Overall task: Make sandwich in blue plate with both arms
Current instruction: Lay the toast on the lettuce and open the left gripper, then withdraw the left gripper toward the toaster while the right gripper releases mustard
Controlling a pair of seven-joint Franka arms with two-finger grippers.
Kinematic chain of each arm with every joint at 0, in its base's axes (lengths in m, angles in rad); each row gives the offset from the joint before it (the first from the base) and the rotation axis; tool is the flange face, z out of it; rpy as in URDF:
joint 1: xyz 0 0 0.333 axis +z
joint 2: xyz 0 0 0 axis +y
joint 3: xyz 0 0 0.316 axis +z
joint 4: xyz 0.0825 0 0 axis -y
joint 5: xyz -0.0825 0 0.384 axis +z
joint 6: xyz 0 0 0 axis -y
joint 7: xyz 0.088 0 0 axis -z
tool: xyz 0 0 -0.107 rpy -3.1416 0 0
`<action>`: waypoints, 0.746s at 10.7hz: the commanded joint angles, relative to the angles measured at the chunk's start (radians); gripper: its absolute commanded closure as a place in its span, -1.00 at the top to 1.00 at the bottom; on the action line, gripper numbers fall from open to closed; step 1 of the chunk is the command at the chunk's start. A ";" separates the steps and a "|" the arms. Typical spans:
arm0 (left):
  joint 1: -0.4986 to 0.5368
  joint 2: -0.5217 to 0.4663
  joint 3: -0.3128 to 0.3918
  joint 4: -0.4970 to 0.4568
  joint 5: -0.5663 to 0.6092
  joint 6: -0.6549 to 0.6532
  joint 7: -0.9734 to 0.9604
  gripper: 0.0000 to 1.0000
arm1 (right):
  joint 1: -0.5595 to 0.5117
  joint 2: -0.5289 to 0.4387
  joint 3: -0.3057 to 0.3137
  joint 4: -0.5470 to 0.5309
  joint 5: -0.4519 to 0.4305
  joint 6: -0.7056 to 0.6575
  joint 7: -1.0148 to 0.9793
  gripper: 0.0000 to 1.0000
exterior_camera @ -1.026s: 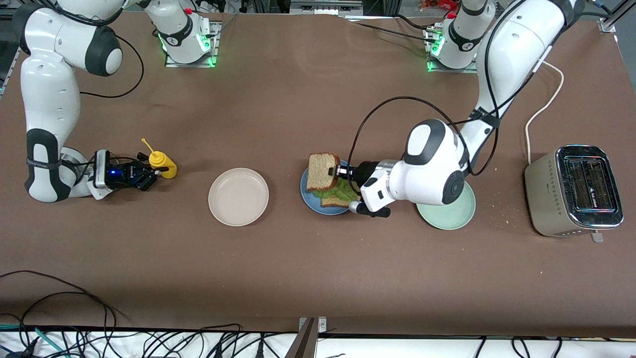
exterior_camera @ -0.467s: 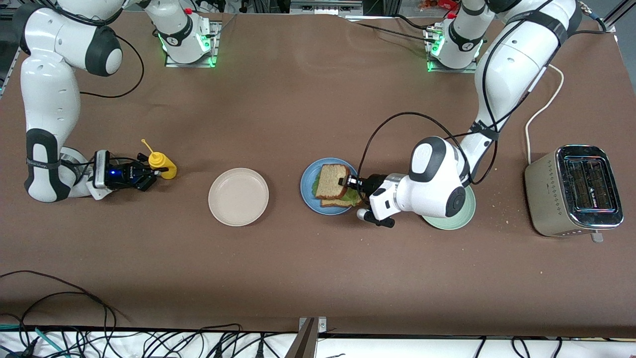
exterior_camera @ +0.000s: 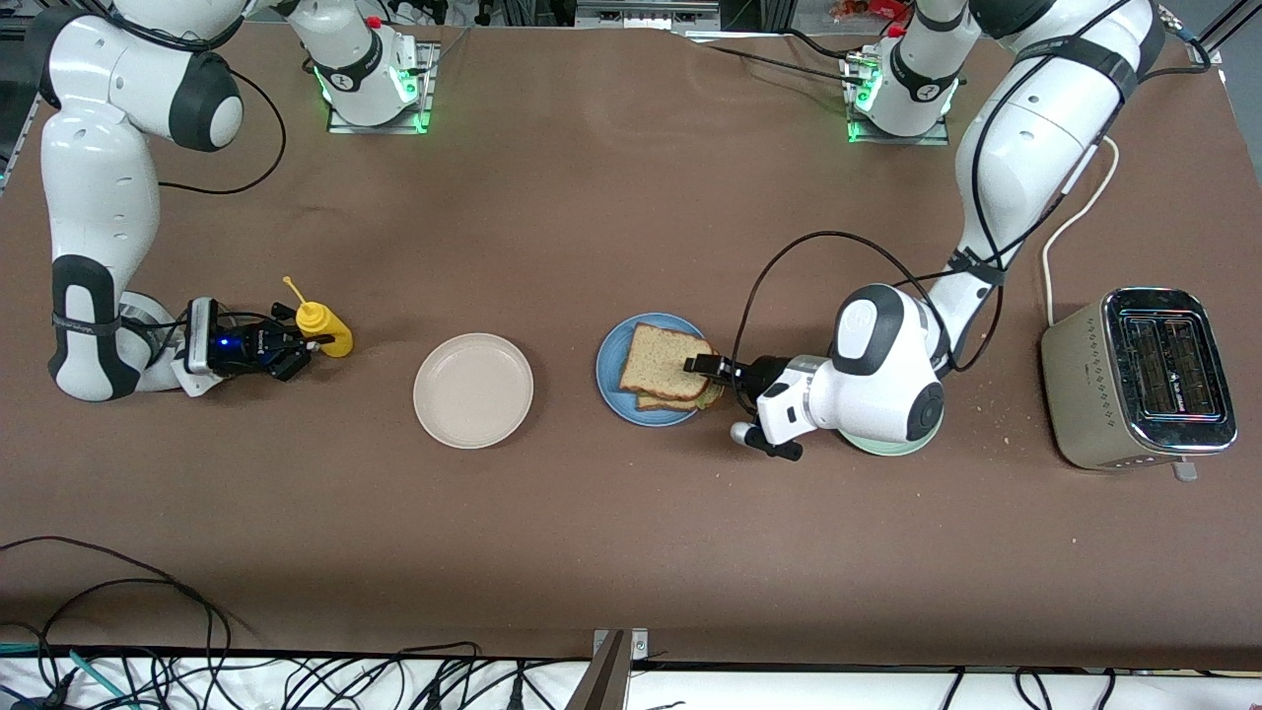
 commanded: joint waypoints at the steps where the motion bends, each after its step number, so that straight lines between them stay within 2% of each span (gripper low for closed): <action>1: 0.049 -0.051 -0.003 -0.004 0.160 -0.074 0.024 1.00 | -0.012 0.049 0.005 0.030 0.032 -0.019 -0.010 -0.51; 4: 0.106 -0.123 -0.003 0.003 0.308 -0.171 0.021 1.00 | -0.012 0.049 0.005 0.030 0.032 -0.019 -0.010 -0.50; 5: 0.120 -0.163 0.000 0.003 0.364 -0.188 0.021 1.00 | -0.012 0.049 0.005 0.030 0.032 -0.019 -0.009 -0.21; 6: 0.120 -0.190 0.012 0.003 0.480 -0.200 0.015 1.00 | -0.009 0.047 0.007 0.033 0.032 -0.019 -0.001 0.10; 7: 0.128 -0.212 0.017 0.004 0.589 -0.205 0.013 1.00 | -0.010 0.047 0.007 0.039 0.033 -0.019 0.031 0.16; 8: 0.149 -0.244 0.017 0.004 0.647 -0.221 0.013 1.00 | -0.010 0.047 0.005 0.047 0.033 -0.020 0.037 0.47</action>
